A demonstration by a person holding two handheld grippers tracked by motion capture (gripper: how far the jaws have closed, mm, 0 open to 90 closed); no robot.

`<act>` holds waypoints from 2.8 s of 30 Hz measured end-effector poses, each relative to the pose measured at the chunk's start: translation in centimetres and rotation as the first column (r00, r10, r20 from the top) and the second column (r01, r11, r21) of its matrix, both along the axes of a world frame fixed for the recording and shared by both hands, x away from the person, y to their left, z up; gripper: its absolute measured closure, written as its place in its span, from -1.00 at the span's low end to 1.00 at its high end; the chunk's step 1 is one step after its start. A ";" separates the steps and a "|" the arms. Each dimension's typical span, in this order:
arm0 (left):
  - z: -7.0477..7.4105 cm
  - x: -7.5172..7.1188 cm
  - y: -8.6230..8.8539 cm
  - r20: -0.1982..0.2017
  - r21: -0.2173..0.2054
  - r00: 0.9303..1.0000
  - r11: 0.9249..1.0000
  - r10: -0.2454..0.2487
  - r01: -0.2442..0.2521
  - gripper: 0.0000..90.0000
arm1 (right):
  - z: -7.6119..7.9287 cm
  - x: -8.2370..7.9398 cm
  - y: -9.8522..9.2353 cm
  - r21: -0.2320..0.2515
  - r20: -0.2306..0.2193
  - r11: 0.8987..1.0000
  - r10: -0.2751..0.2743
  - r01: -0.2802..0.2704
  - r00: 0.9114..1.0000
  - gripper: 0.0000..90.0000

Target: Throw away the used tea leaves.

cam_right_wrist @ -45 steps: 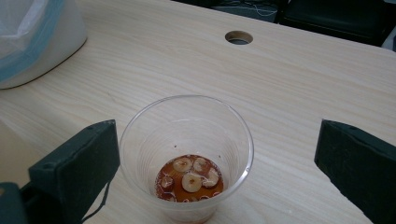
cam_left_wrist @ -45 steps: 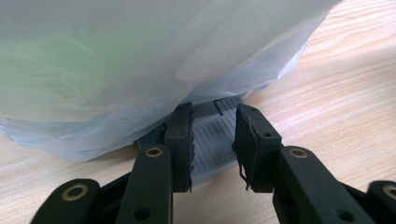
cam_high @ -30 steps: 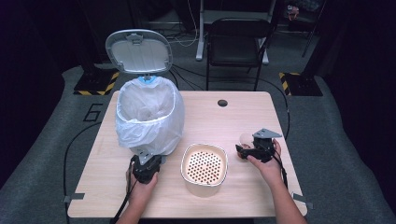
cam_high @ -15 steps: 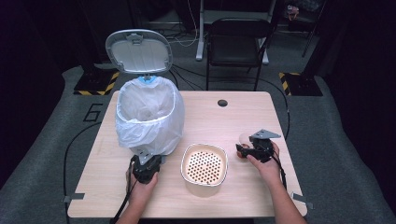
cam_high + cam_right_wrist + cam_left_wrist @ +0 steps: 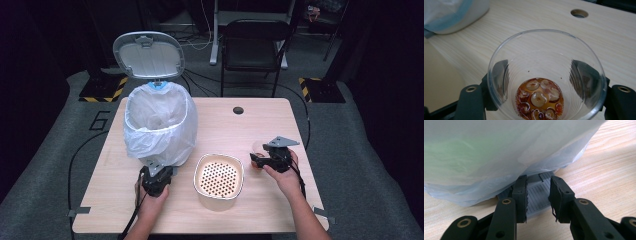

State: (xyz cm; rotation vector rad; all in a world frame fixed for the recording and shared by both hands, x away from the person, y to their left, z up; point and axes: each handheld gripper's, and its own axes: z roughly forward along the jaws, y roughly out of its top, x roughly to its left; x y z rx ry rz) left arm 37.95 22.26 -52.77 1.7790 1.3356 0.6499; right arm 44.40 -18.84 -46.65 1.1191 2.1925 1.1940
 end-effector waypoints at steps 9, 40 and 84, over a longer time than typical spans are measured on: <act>0.0 0.0 0.0 0.000 -0.002 1.000 1.000 0.000 0.000 0.50 | 3.5 0.9 1.3 0.008 0.036 0.994 0.111 -0.111 0.993 -0.28; 0.0 0.0 0.0 0.000 -0.003 1.000 1.000 0.001 -0.001 0.50 | 8.2 3.2 5.2 0.079 0.198 0.897 0.414 -0.435 0.889 -0.26; 0.0 0.0 0.1 -0.004 -0.004 1.000 1.000 0.006 -0.006 0.50 | 8.0 -4.7 10.5 -0.660 0.512 0.665 0.739 -0.351 0.437 -0.16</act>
